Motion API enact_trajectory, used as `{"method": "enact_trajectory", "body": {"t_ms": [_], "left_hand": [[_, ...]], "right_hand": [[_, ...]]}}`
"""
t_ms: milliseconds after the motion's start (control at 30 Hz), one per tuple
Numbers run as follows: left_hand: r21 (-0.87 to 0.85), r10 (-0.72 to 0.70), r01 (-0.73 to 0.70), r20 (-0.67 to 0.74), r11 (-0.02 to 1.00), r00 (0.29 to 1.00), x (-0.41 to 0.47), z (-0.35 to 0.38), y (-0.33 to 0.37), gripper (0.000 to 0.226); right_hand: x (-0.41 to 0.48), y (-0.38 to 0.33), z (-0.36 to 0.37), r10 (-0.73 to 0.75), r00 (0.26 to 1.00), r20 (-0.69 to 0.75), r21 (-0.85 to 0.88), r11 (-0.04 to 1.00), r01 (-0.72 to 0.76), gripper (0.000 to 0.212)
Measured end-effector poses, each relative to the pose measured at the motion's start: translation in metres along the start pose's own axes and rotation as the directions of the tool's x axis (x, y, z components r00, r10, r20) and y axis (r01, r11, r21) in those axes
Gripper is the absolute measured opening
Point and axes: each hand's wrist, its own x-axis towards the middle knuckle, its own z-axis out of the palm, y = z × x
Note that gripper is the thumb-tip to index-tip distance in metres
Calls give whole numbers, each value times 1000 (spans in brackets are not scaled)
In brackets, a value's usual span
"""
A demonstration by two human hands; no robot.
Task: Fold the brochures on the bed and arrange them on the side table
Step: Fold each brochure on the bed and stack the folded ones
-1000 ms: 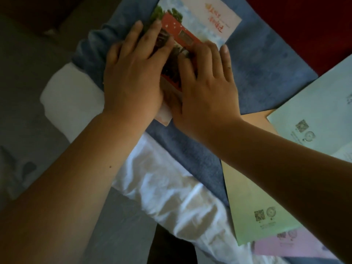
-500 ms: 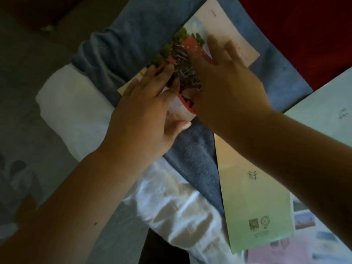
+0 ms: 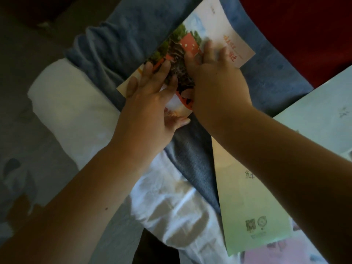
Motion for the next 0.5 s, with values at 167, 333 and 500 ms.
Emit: {"method": "enact_trajectory", "body": {"t_ms": [167,333,500], "left_hand": [[-52,-24,25,8,998,1000,0,1,2,91],[57,-7,6,20,998,1000,-12,-9,18,84],[7,141,-141,-87,990,986,-42,13,76,60]], "right_hand": [[-5,5,-8,-20,999,29,19,1000,20,75],[-42,29,0,-134,989,57,190,974,121,86],[-100,83,17,-96,977,-192,225,964,140,71]]}}
